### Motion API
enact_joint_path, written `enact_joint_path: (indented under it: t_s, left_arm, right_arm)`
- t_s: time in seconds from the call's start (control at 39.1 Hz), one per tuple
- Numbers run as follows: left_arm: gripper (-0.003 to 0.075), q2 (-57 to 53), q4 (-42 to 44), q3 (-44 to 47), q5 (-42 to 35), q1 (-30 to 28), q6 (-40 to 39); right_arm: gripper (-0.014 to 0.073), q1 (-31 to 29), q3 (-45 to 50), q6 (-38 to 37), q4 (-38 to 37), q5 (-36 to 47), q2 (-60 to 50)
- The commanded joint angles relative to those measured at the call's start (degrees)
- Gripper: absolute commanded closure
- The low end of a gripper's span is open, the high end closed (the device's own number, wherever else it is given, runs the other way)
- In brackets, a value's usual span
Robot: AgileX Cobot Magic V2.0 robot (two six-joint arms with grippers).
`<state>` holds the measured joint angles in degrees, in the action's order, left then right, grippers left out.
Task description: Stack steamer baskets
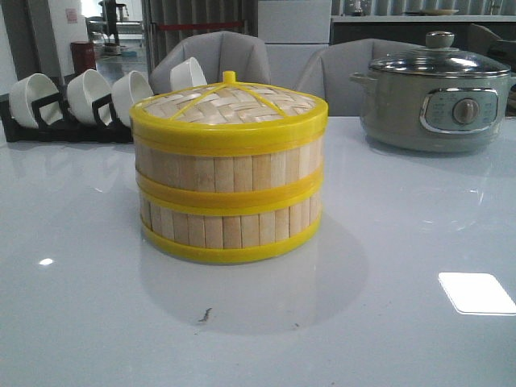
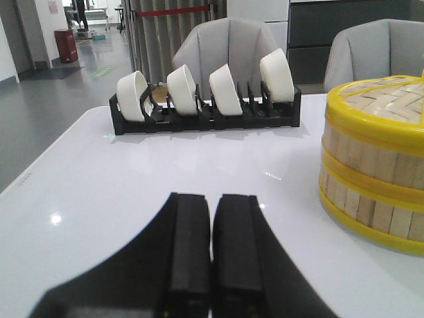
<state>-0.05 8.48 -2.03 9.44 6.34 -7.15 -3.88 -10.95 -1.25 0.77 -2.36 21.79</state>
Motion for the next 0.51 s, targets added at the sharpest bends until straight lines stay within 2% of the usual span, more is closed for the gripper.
enact_joint_path:
  t_s: [0.0,0.49]
  left_arm:
    - [0.0632,-1.16,-0.50,-0.92,-6.04,-0.08,-0.04]
    - [0.0632,-1.06,-0.85,-0.41,-5.71,-0.29,-0.04]
  right_arm:
    - [0.0567,-0.30,-1.67,0.44,-0.04,4.95,0.20]
    - [0.0567,-0.30,-1.67,0.44,-0.04,4.89,0.25]
